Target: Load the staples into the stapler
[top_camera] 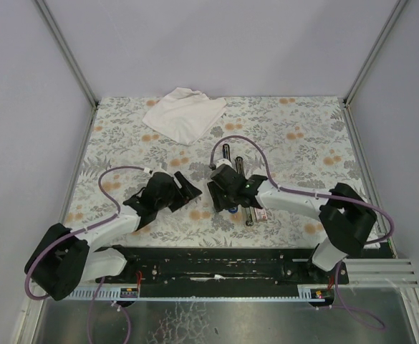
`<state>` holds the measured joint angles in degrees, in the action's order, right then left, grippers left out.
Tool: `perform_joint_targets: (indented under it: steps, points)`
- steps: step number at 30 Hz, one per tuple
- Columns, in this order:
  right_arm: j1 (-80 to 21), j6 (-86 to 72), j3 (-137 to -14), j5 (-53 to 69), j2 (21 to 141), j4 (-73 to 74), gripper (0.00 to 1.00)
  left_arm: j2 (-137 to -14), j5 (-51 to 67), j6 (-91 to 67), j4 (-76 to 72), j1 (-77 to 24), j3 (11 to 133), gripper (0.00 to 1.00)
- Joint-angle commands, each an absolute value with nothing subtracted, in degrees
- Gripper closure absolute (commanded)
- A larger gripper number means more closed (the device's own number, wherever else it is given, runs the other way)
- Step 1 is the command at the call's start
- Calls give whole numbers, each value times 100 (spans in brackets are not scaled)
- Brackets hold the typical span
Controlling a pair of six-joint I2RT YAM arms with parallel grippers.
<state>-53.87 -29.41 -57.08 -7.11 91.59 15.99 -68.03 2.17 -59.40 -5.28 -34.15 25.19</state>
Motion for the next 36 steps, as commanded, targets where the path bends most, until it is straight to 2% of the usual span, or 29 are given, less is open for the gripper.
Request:
perform_joint_targets:
  steps: [1, 15, 29, 36]
  points:
    - [-5518, -3015, -6170, -1023, 9476, 1614, 47, -6582, 254, -5589, -320, -3066, 2390, 31]
    - [-5820, -3105, -6882, -1392, 10594, 1938, 52, -6151, 313, -5009, 18, -2493, 2356, 26]
    - [-5897, -3203, -6999, -1672, 10848, 2232, 73, -5958, 423, -4936, 70, -2387, 2302, 25]
    - [-5799, -3165, -6741, -1357, 10451, 1925, 79, -6010, 779, -4521, 547, -2302, 2803, 24]
